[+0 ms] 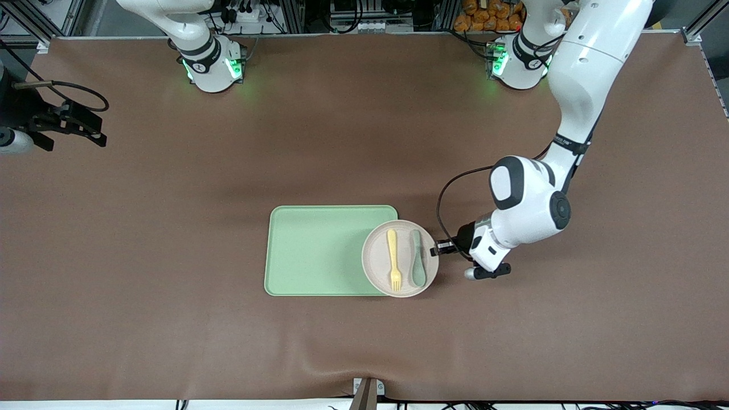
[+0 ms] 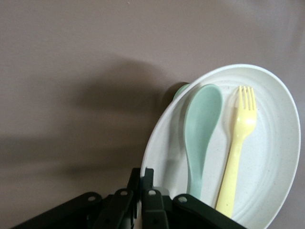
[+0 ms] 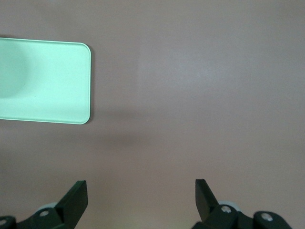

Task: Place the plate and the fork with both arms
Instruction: 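Push the plate onto the tray center with the left gripper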

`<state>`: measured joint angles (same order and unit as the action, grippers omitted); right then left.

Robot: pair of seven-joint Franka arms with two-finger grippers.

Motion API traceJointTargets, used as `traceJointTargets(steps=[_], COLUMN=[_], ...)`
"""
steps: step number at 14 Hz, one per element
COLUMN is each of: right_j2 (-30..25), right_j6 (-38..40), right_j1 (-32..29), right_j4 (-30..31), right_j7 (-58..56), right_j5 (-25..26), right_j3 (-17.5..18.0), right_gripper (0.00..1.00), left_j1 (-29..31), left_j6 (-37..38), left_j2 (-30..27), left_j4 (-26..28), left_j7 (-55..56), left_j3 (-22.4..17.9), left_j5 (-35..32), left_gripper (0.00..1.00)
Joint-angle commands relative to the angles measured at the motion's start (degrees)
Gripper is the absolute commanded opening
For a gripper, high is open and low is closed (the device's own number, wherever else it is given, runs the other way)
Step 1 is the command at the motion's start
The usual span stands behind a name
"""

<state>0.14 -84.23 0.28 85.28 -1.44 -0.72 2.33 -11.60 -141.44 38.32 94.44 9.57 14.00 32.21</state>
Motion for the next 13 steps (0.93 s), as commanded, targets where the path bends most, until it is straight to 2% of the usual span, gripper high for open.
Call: traceJointTargets(steps=[1,3,13], right_j2=[-0.32,-0.32,-0.23], right_j6=[0.29,0.38,0.47], right_j1=[-0.02,-0.02,0.16], right_j4=[0.24,0.15,0.07], right_j7=[0.21,0.12,-0.32], right_j5=[-0.07,-0.07,-0.16], right_j3=[-0.13,-0.13,-0.57], right_gripper=[1.0,1.0,1.0], left_j1=[-2.89,-4.56,-8.61], left_j6=[0.9,0.81,-0.41], left_j2=[4.12,5.79,9.4], left_j4=[-6.44,-8.56,-10.32], left_j7=[6.15,8.35,8.54], left_j3=[-0.65,-0.65,-1.35], left_j5=[-4.77,-6.19,-8.03], left_gripper=[0.0,0.0,0.0])
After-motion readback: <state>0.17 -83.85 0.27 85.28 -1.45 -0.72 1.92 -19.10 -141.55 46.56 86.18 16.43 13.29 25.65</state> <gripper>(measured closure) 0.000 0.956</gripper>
